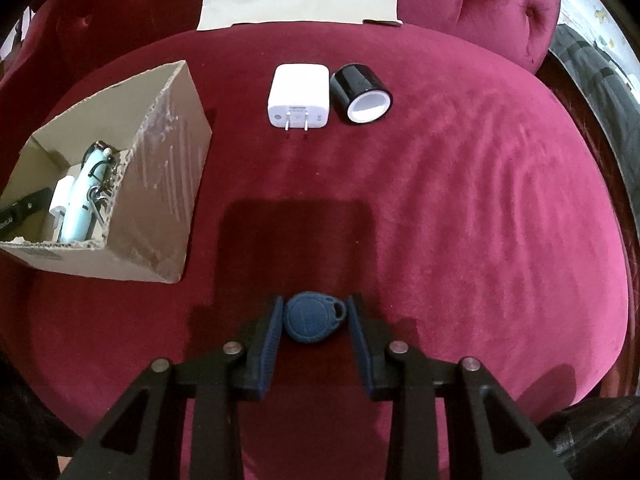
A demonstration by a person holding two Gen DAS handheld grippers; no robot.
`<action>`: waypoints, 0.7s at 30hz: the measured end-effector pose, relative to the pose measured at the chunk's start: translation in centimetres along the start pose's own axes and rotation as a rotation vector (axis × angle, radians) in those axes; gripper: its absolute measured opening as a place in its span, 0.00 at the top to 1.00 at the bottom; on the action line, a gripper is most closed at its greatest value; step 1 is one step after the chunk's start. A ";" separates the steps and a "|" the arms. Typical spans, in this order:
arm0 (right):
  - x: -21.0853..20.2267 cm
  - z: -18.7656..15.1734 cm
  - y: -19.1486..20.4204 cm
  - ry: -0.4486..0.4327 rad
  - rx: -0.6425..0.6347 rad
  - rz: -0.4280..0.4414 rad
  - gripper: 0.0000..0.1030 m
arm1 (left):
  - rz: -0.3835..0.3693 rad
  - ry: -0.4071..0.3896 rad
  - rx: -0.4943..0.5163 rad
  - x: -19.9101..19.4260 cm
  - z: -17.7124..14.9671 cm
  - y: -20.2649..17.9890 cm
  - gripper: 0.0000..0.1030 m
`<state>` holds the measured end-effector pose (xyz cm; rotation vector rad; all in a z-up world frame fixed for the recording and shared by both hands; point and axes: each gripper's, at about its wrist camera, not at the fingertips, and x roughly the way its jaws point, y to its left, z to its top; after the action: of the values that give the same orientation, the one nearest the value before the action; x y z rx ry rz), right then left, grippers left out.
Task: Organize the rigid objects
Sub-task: 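Lift the blue key fob with the right gripper and carry it over the box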
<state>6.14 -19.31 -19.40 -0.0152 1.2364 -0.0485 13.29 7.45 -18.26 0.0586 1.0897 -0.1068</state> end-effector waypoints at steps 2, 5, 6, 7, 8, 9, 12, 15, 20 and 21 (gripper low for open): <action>-0.1 0.0 0.0 0.001 -0.001 -0.002 0.66 | 0.000 0.000 0.000 0.0 0.0 0.0 0.95; 0.3 0.2 -0.5 0.001 0.001 0.001 0.66 | 0.001 0.000 0.000 0.0 0.0 -0.1 0.95; 0.0 0.4 -0.3 0.001 0.002 -0.001 0.66 | 0.000 0.000 0.000 0.0 0.0 0.0 0.95; -0.3 0.5 -0.2 0.002 0.003 -0.001 0.66 | 0.001 0.000 0.000 0.0 0.0 -0.1 0.95; -0.4 0.5 -0.2 0.000 0.003 -0.001 0.66 | 0.001 0.000 0.000 0.0 0.0 -0.1 0.95; -0.6 0.7 -0.2 -0.001 0.003 0.001 0.66 | 0.000 0.000 -0.001 0.0 0.0 -0.1 0.95; -1.3 0.9 -0.2 -0.013 0.006 0.004 0.66 | 0.001 0.000 -0.001 0.0 0.0 -0.1 0.95; -2.0 1.2 -0.4 -0.015 0.015 0.011 0.66 | 0.001 0.000 0.000 0.0 0.0 -0.1 0.95; -3.6 2.0 -0.7 -0.043 0.019 0.020 0.66 | 0.001 0.000 0.000 0.0 0.0 0.0 0.95; -3.8 2.0 -0.7 -0.046 0.020 0.020 0.66 | 0.001 0.000 0.000 0.0 0.0 -0.1 0.95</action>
<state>6.77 -19.85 -15.16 0.0133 1.1903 -0.0427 13.27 7.37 -18.30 0.0589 1.0893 -0.1061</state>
